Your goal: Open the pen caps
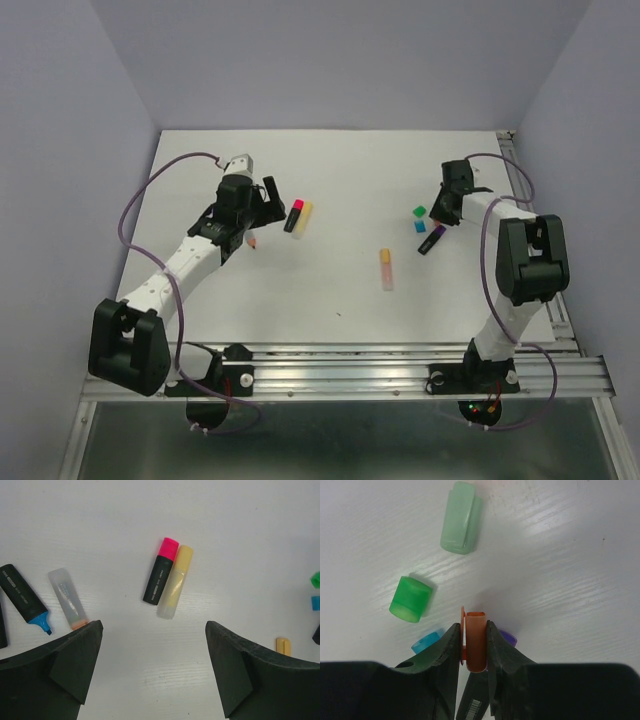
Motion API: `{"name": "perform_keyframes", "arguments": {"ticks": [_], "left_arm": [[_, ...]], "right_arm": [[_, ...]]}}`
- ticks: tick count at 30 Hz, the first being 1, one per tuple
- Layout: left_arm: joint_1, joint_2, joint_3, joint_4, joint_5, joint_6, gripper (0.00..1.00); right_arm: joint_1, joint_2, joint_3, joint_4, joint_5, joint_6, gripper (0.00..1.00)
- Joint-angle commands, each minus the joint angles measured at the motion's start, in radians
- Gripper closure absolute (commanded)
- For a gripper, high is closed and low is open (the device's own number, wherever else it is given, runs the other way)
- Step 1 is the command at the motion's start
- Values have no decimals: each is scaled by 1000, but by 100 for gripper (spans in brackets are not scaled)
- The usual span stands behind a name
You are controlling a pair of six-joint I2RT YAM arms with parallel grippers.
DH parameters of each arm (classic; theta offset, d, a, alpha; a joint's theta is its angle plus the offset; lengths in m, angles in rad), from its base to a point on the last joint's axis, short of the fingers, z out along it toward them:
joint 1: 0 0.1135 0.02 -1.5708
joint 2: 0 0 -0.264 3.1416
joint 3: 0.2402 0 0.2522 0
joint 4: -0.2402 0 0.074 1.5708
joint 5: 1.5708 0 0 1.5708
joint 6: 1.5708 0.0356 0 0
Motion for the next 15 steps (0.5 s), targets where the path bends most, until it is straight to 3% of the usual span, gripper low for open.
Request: {"name": "perform_keyframes", "arguments": {"ticks": [1,5,6,14,15], "left_arm": [[-11,25,-5,45,52,38,4],[-16,86,21,46,76,47,4],[-20,97,25,46,76,47,4],[-39,253,136,42,46,57,3],[-39,270,149,36,34,60,4]], "right_arm": [[-7,20,90,8,30,-30,77],[-6,11,85,3,14,-28,56],[-6,6,83,3,-3,-30,45],[-4,-150,50,-21,-86,-30,18],[-6,-173,36,-23,-98,-27,0]]}}
